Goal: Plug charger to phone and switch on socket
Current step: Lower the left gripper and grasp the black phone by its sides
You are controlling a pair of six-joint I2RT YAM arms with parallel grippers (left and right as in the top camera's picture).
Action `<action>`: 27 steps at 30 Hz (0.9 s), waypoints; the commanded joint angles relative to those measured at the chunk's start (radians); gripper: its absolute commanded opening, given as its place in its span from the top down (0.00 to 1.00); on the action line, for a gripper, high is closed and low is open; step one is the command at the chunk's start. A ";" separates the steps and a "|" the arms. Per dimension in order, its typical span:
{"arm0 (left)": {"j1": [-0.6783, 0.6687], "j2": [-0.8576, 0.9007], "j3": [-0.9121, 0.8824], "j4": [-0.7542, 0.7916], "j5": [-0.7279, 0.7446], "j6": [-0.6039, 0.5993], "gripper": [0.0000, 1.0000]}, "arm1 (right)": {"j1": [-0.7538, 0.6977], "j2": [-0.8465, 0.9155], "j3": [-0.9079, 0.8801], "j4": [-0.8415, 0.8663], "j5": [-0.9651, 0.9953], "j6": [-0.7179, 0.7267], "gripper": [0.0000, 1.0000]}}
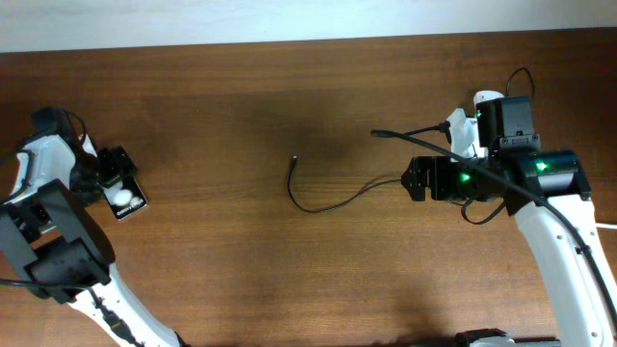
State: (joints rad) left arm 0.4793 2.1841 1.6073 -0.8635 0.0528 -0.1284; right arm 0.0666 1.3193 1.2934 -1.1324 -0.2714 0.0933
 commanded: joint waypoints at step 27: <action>-0.061 0.015 -0.105 -0.010 -0.095 -0.065 0.22 | 0.005 0.000 0.019 0.008 -0.009 -0.010 0.01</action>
State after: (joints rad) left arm 0.4225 2.1597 1.5520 -0.8696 -0.0284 -0.1837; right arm 0.0666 1.3193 1.2934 -1.1290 -0.2714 0.0933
